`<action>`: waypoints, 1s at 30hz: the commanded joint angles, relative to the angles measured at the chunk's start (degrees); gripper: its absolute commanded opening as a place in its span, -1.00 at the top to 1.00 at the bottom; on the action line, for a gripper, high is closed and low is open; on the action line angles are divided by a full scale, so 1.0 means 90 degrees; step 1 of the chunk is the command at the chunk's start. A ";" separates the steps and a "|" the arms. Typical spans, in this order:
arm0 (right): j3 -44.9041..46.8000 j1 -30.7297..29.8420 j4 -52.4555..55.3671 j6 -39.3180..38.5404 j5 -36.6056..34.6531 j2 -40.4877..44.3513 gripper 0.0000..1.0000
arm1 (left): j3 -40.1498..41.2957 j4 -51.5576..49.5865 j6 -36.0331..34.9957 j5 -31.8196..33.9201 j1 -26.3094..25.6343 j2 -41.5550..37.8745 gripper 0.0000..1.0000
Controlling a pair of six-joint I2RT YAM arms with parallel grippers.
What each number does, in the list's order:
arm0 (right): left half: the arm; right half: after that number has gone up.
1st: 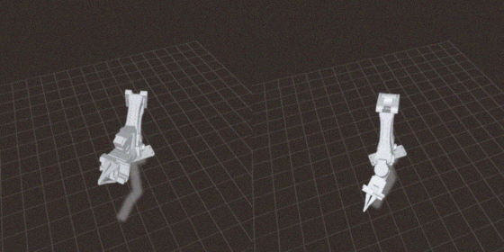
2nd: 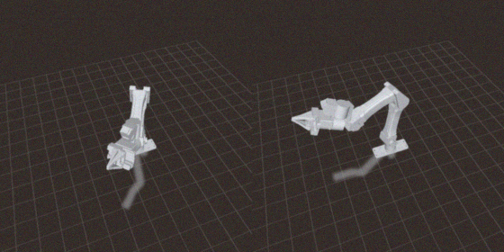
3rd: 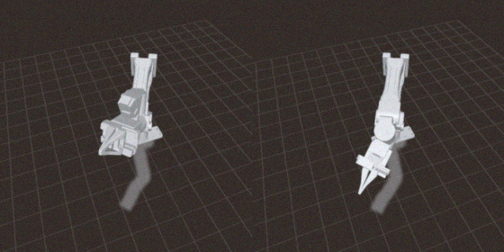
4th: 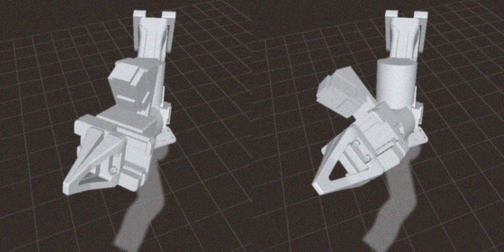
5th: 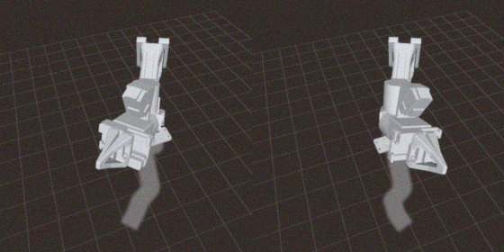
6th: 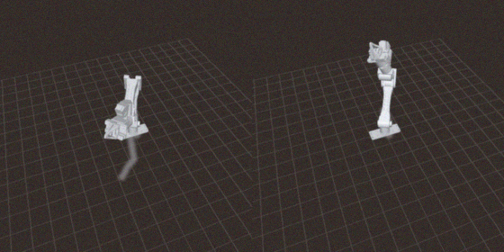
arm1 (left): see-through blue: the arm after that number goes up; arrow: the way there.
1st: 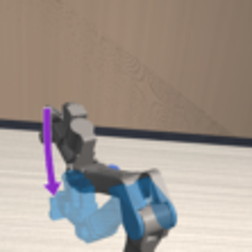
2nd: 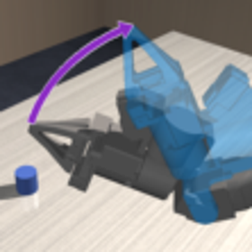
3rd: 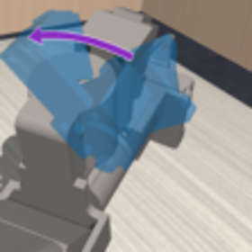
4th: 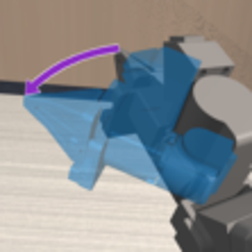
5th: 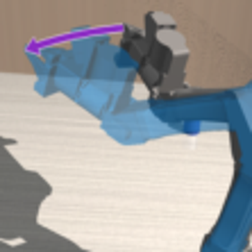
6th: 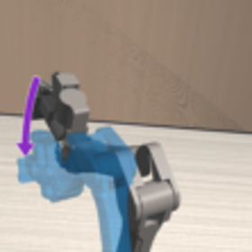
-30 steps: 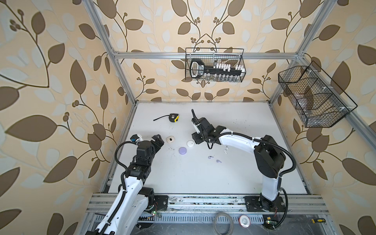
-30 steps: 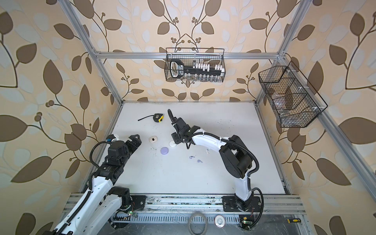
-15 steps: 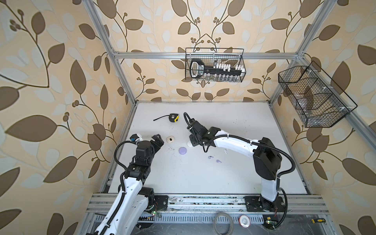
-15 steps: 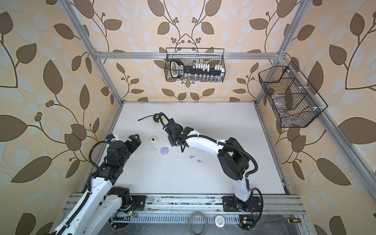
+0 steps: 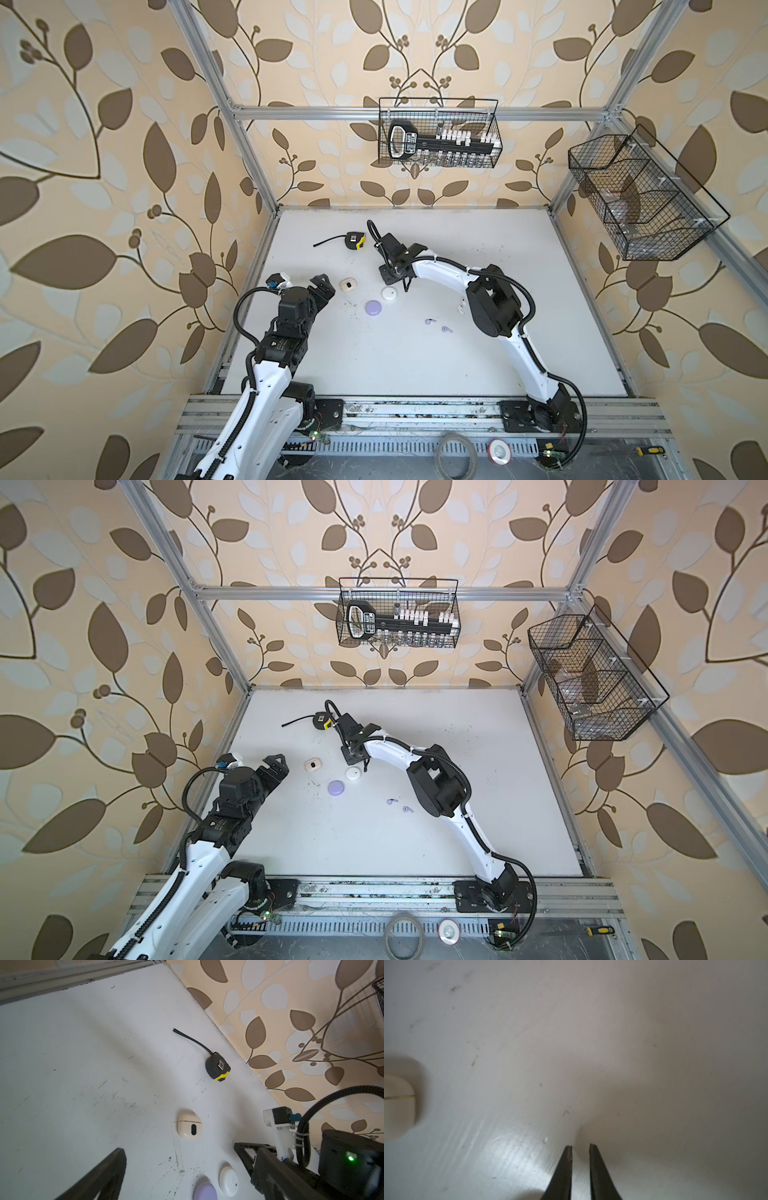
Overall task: Insert wireless bluetooth earbuds into charging case
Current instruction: Rotate the charging case at the center of the table.
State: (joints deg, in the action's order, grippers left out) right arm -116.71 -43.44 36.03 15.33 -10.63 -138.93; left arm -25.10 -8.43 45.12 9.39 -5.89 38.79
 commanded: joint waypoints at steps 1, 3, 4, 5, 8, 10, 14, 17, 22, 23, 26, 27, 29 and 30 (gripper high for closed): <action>-0.0416 -0.0066 0.0284 -0.0153 0.0165 -0.0164 0.65 | -0.0237 0.0143 -0.0064 0.0021 0.0059 -0.0013 -0.98; -0.0373 -0.0090 0.0295 -0.0161 0.0176 -0.0180 0.67 | -0.0219 0.0173 -0.0043 0.0000 0.0059 0.0015 -0.98; -0.0328 -0.0109 0.0311 -0.0170 0.0172 -0.0170 0.67 | -0.0218 0.0201 -0.0035 -0.0027 0.0059 0.0043 -0.98; -0.0258 -0.0127 0.0317 -0.0180 0.0159 -0.0143 0.68 | -0.0226 0.0204 -0.0033 -0.0034 0.0059 0.0070 -0.98; 0.0197 -0.0200 0.0144 -0.0197 0.0127 0.0082 0.69 | -0.0257 0.0194 -0.0014 -0.0076 0.0059 0.0124 -0.98; 0.0470 -0.0259 0.0079 -0.0184 0.0039 0.0215 0.69 | -0.0260 0.0176 -0.0005 -0.0078 0.0059 0.0124 -0.98; 0.0819 -0.0305 0.0055 -0.0106 -0.0118 0.0368 0.70 | -0.0258 0.0119 -0.0004 -0.0077 0.0059 0.0033 -0.98; 0.1021 -0.0300 0.0119 -0.0013 -0.0287 0.0502 0.74 | -0.0248 0.0060 -0.0008 -0.0048 0.0059 -0.0074 -0.98; 0.1833 -0.0317 -0.0130 0.0083 -0.0373 0.1018 0.76 | -0.0219 0.0045 -0.0006 0.0000 0.0059 -0.0185 -0.98; 0.2002 -0.0333 -0.0209 0.0101 -0.0347 0.1130 0.76 | -0.0227 0.0056 -0.0004 -0.0016 0.0059 -0.0171 -0.98; 0.2468 -0.0401 -0.0411 0.0152 -0.0250 0.1466 0.76 | -0.0233 0.0067 0.0005 -0.0037 0.0059 -0.0121 -0.98; 0.2632 -0.0432 -0.0521 0.0145 -0.0142 0.1586 0.76 | -0.0241 0.0067 0.0006 -0.0030 0.0059 -0.0102 -0.98; 0.2886 -0.0516 -0.0692 0.0132 -0.0002 0.1750 0.75 | -0.0247 0.0049 0.0005 -0.0021 0.0058 -0.0091 -0.98; 0.2955 -0.0566 -0.0731 0.0132 0.0033 0.1810 0.74 | -0.0249 0.0039 0.0003 -0.0013 0.0059 -0.0098 -0.98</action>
State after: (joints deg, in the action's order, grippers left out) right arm -92.05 -47.05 31.46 16.10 -12.14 -125.05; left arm -25.10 -8.51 45.15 9.08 -5.89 37.95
